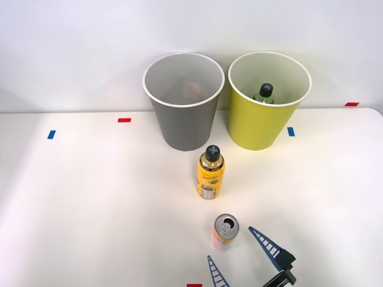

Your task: Put cans in the gray bin, plastic bottles in the light green bin

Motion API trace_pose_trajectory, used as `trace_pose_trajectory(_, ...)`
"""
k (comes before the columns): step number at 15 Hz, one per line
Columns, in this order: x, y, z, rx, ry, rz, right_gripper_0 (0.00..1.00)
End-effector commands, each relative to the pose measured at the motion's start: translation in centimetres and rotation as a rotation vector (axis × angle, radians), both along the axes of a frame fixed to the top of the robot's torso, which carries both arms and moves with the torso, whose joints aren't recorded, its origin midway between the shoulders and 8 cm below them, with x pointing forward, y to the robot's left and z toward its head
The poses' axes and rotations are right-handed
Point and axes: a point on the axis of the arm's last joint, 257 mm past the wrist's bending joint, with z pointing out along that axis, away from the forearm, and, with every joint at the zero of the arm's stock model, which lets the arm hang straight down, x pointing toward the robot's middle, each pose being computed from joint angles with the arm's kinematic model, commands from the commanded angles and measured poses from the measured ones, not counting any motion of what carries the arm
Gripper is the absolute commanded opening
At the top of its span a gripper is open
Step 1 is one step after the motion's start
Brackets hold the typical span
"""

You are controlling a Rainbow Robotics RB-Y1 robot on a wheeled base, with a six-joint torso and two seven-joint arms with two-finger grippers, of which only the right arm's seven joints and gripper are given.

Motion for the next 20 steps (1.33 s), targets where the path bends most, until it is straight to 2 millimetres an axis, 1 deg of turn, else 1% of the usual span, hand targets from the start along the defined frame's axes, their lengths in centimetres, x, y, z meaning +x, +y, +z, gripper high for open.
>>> trace_pose_trajectory(1, 1.5, 0.7, 0.0, 0.009, -0.017, -0.008, 1.0)
trace_pose_trajectory(4, 2.6, 1.5, 0.1, 0.008, -0.027, -0.006, 1.0)
trace_pose_trajectory(8, 3.5, 2.2, 0.1, -0.003, -0.027, -0.006, 1.0)
trace_pose_trajectory(10, 3.8, 2.5, 0.5, 0.004, -0.034, -0.011, 1.0)
trace_pose_trajectory(13, 4.0, 2.4, 0.6, -0.01, -0.046, -0.019, 1.0)
trace_pose_trajectory(14, 4.0, 2.2, 0.6, -0.019, -0.051, -0.022, 0.45)
trace_pose_trajectory(15, 4.1, 2.0, 0.5, -0.023, -0.052, -0.028, 0.0)
trace_pose_trajectory(20, 4.1, 1.7, 0.4, -0.029, -0.053, -0.034, 0.0)
